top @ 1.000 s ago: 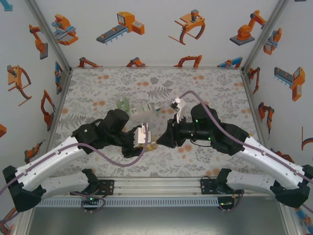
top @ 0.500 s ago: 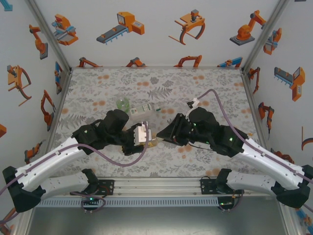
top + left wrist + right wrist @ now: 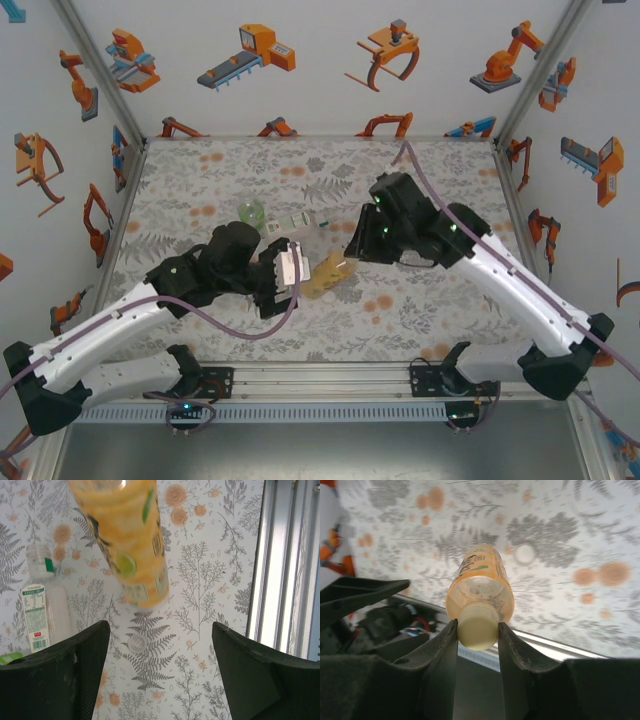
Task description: Screw on the bottle caps
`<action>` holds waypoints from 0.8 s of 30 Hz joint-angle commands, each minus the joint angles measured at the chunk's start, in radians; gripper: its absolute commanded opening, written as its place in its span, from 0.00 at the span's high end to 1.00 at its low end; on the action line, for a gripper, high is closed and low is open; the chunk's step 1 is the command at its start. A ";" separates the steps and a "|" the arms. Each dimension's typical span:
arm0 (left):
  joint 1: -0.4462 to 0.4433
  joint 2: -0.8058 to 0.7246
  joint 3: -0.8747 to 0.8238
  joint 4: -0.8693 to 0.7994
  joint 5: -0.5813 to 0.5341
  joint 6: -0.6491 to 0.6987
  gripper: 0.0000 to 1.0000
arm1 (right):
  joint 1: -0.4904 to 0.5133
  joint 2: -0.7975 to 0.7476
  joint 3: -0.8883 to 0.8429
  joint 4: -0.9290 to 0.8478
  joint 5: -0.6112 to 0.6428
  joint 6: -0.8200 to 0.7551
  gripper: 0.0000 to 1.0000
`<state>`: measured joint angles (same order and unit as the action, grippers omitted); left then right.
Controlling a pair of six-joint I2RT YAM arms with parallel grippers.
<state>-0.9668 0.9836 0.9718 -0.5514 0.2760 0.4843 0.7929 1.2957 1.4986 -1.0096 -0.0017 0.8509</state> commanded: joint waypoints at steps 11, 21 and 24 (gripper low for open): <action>0.075 -0.019 -0.071 0.206 -0.197 -0.486 0.20 | -0.302 0.471 0.532 -0.262 0.001 -0.564 1.00; 0.083 -0.028 -0.105 0.160 -0.242 -0.662 0.20 | -0.410 0.808 0.975 -0.337 0.063 -0.687 1.00; 0.083 -0.024 -0.110 0.154 -0.248 -0.680 0.21 | -0.432 0.864 1.027 -0.332 0.068 -0.708 1.00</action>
<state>-0.8883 0.9737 0.8726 -0.3920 0.0441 -0.1291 0.3809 2.1304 2.4657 -1.3029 0.0452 0.2016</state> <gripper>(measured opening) 0.797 0.351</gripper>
